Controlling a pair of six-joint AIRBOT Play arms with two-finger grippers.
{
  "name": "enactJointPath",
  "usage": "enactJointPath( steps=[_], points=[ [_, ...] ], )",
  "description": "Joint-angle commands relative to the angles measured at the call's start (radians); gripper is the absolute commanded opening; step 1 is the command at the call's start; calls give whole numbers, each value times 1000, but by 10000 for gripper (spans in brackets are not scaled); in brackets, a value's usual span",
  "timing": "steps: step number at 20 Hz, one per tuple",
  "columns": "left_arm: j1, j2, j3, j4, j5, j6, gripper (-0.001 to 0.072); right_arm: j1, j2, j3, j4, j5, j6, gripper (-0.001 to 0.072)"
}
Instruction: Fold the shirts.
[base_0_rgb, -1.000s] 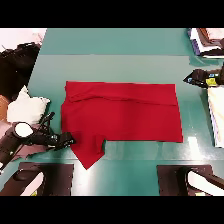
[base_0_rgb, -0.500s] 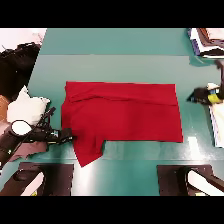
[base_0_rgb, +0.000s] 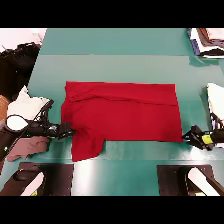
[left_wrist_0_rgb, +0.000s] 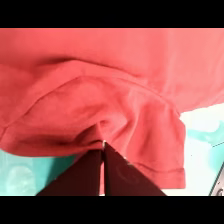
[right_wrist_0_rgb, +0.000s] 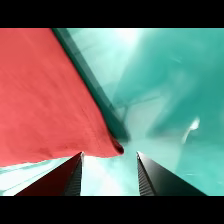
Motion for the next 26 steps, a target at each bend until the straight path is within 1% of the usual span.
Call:
enactJointPath(
  steps=[1,2,3,4,5,6,7,8,11,12,14,16,18,19,21,23,26],
  points=[
    [1,1,4,0,5,3,26,10,7,-79,62,-60,-9,378],
    [1,1,4,0,5,3,26,38,7,-77,64,-68,-8,376],
    [1,1,3,0,5,3,26,61,7,-77,64,-77,-7,357],
    [1,1,3,1,5,3,25,85,7,-77,64,-85,-6,298],
    [1,1,4,1,-2,8,26,106,7,-77,64,-93,-7,202],
    [1,2,4,7,-15,12,25,124,8,-77,64,-99,-7,50],
    [1,11,5,29,-37,10,24,137,8,-70,59,-97,-7,19],
    [1,35,7,64,-57,3,24,150,9,-53,51,-85,-7,18],
    [1,174,34,225,-159,-98,23,183,64,30,-25,-23,-6,18],
    [1,220,35,240,-205,-110,23,191,97,59,-55,12,-6,18],
    [1,298,35,229,-309,-140,24,198,173,102,-103,89,-6,18],
    [1,367,37,172,-419,-179,23,194,258,132,-146,169,-5,17],
    [1,395,72,126,-495,-187,24,189,327,175,-166,212,10,17],
    [1,391,105,127,-493,-186,24,197,345,206,-168,209,29,16],
    [1,348,169,138,-424,-169,24,235,326,273,-168,192,30,16],
    [1,249,212,144,-326,-105,24,300,239,341,-169,152,40,16],
    [1,57,263,154,-151,-10,25,388,63,440,-168,48,59,16]
  ],
)
